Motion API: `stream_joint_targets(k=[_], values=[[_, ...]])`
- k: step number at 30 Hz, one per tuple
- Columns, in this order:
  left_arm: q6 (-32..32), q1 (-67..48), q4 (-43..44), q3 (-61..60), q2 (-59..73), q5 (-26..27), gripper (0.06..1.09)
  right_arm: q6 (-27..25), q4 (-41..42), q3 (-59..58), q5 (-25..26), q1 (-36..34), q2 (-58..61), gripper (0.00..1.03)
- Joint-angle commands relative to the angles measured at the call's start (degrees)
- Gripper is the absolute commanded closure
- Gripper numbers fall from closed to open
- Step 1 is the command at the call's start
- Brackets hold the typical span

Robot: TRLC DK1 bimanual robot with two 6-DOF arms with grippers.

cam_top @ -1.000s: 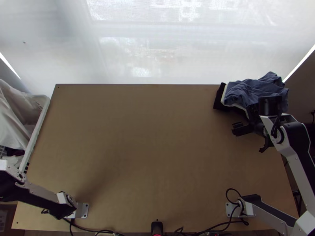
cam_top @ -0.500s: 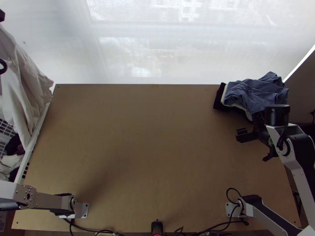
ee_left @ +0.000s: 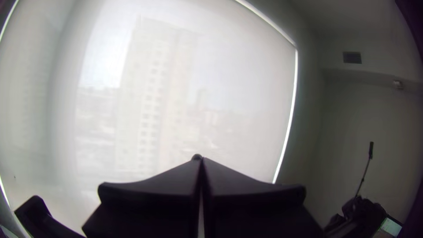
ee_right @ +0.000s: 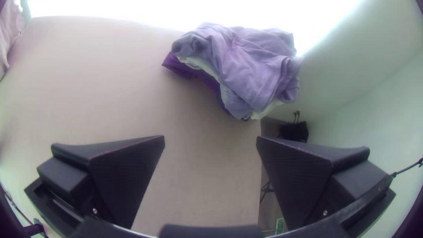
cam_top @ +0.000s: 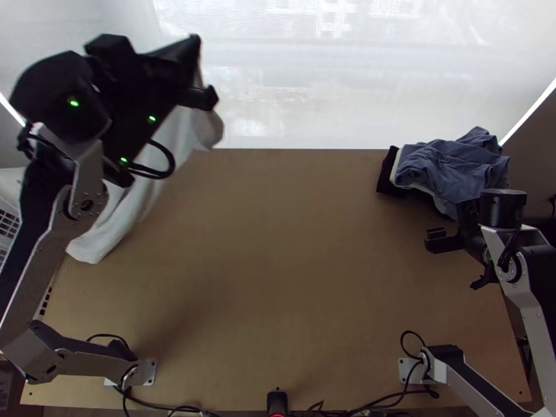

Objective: Fold the t-shirt

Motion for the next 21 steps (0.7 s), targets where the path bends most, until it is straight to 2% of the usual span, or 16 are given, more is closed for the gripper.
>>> stream_joint_targets(k=[1,12,20,21], values=[[0.12,-17.61,-0.5,-7.83,3.22,-1.62,1.05,0.32,0.21,0.28,0.03,-1.72,-0.23,0.06],[-0.32,-32.12,1.7,-10.99,13.94,-2.23,1.05,0.49,0.48,-0.51,0.03,-4.8,-0.85,0.06],[-0.67,-34.31,2.22,-11.25,21.23,-2.5,1.05,0.85,1.62,-1.92,-0.06,-3.3,-1.11,0.06],[-0.41,-34.23,2.22,-11.25,21.59,-2.5,0.98,0.85,2.14,-2.18,0.03,-2.86,-1.2,0.05]])
